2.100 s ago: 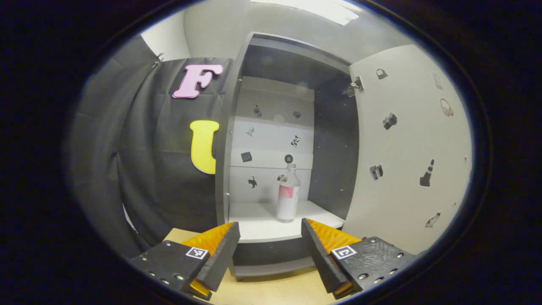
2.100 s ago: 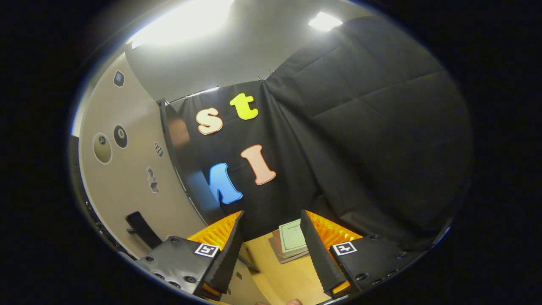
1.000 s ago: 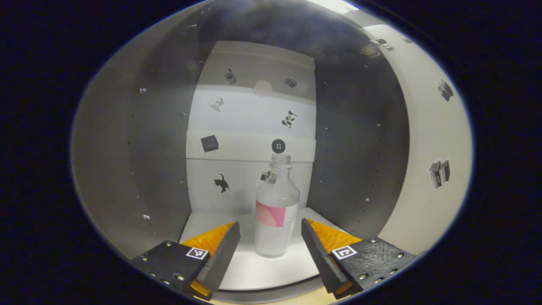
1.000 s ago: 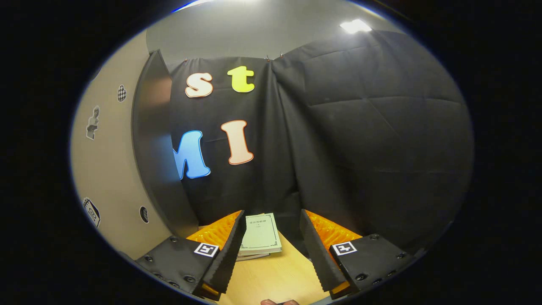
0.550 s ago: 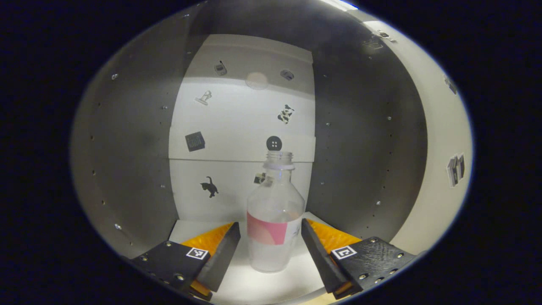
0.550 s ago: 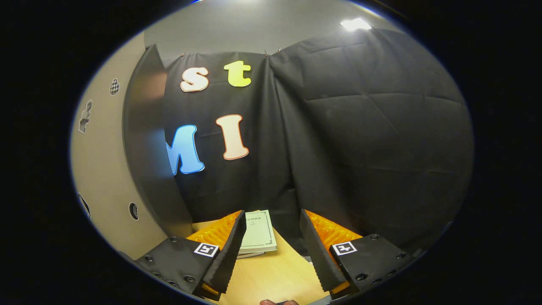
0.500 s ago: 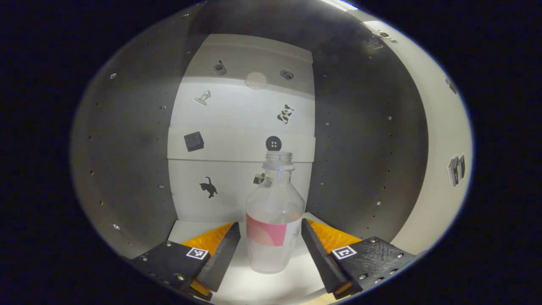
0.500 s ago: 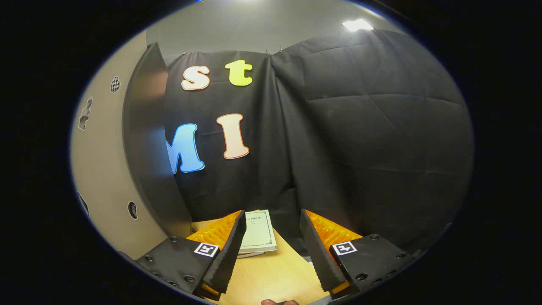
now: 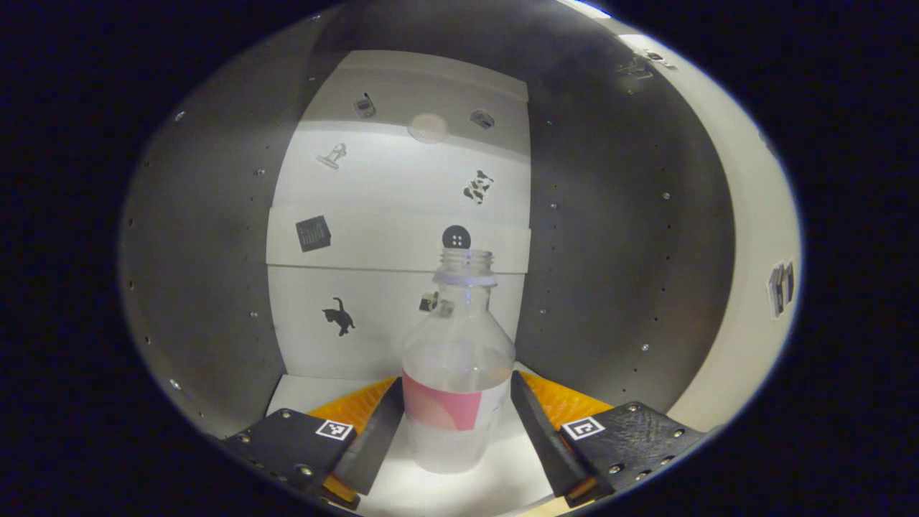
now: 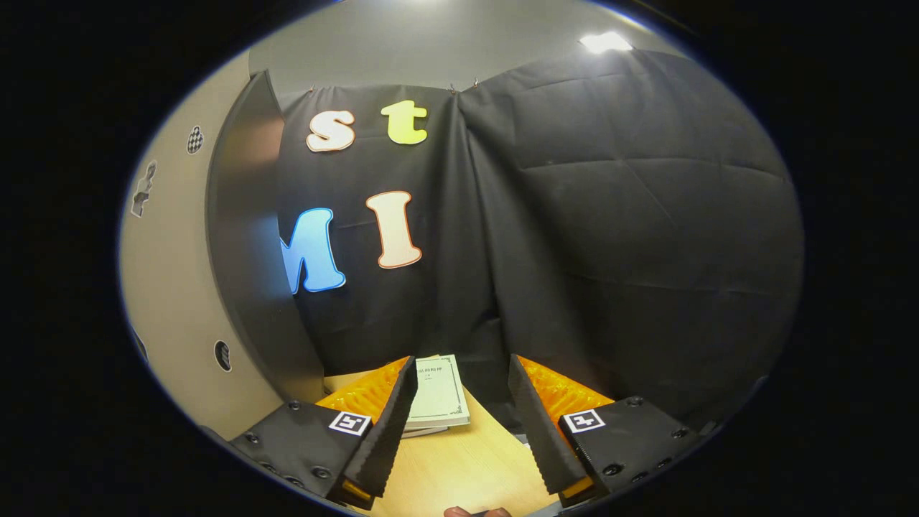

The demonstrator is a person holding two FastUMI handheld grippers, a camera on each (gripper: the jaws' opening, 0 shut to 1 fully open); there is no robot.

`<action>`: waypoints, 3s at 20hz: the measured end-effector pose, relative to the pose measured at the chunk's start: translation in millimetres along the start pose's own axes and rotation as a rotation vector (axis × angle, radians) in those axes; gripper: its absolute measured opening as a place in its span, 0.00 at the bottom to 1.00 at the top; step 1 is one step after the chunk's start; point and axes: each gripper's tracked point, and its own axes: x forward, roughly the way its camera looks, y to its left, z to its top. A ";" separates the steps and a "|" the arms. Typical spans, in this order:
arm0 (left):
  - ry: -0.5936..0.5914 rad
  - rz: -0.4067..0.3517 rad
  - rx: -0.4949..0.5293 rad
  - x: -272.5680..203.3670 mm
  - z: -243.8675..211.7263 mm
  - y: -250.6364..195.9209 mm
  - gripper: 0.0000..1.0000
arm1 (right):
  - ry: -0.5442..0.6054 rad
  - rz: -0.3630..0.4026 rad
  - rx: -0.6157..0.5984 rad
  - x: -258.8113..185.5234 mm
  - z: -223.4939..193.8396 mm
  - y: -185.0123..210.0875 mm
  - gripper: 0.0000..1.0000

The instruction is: Open the cabinet door with the right hand, grasp the bottle in the cabinet with the left hand and place it on the coaster, then close the cabinet door with the right hand.

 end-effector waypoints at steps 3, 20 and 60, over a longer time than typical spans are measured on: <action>0.010 -0.013 0.003 -2.2 -0.3 -4.0 0.76 | 0.002 0.002 -0.017 -1.5 -0.2 -1.0 0.75; -0.063 -0.076 0.062 -192.0 27.9 -8.1 0.72 | 0.004 0.069 0.054 -23.0 -1.2 19.9 0.82; 0.153 0.199 0.069 -400.3 -374.7 106.7 0.71 | -0.012 -0.069 0.091 -46.2 -4.9 19.9 0.82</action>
